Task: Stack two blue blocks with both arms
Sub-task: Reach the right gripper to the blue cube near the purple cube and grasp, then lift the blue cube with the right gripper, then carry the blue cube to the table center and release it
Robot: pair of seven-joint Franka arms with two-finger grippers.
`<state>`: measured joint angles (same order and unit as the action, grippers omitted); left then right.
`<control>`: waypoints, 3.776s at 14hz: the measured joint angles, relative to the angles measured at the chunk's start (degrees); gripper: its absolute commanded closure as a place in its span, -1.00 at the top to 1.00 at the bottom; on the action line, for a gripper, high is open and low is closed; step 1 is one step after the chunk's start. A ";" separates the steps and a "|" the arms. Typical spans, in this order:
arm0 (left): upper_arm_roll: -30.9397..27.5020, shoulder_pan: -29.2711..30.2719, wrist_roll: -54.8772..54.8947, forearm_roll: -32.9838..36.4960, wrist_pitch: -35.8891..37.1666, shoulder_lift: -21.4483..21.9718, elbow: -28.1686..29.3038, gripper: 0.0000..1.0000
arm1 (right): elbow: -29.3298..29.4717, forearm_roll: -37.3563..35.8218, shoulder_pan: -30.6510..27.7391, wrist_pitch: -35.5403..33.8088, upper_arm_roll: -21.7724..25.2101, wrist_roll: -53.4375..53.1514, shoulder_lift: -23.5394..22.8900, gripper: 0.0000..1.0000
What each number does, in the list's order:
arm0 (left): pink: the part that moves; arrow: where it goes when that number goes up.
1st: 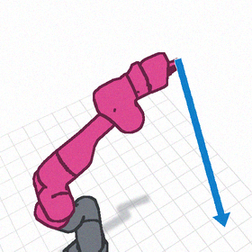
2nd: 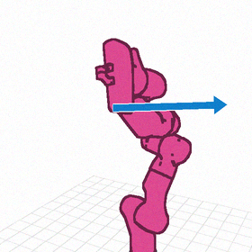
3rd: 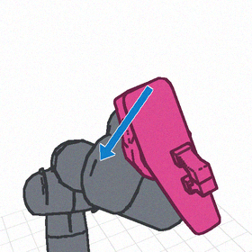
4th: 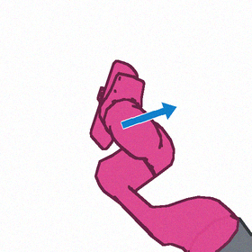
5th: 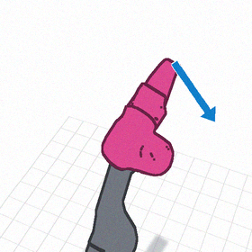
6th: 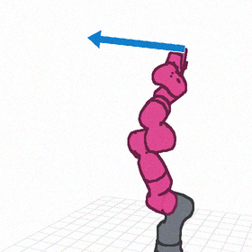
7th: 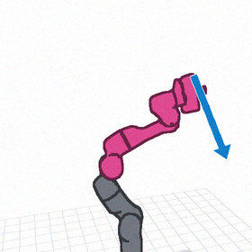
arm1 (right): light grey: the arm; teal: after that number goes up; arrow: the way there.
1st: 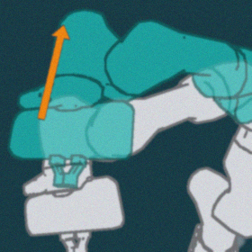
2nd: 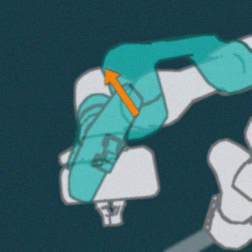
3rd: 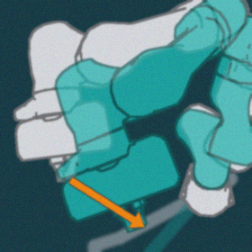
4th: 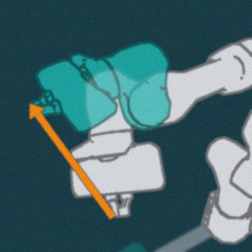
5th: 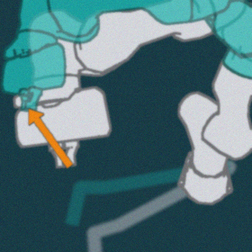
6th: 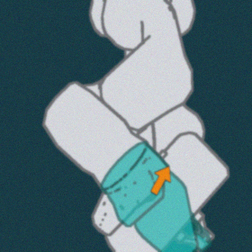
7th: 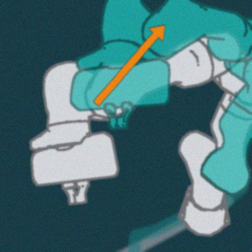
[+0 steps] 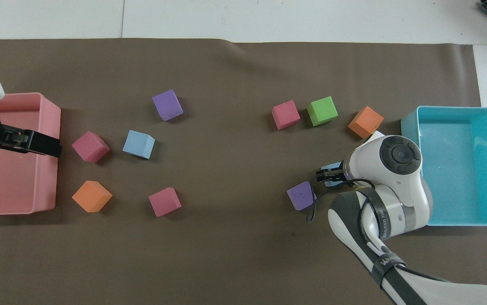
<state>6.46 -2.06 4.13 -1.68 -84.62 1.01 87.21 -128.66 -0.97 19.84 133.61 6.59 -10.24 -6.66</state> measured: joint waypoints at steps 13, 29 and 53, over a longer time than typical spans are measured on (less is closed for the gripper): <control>0.07 0.00 0.00 0.00 0.00 0.00 0.00 1.00 | -0.94 0.44 -0.27 0.71 0.04 -0.04 0.09 -1.00; 0.13 0.00 0.00 0.00 0.00 0.00 0.00 1.00 | 6.07 3.09 -0.09 -5.92 -0.01 -0.65 0.46 -1.00; 0.14 -0.01 0.00 0.00 0.00 0.00 0.00 1.00 | 38.27 1.82 15.17 -15.30 -7.32 -34.00 -21.58 -1.00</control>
<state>6.60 -2.07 4.13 -1.68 -84.62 1.02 87.21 -90.39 0.86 35.01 118.32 -0.73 -44.24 -28.24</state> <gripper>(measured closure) 0.000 0.414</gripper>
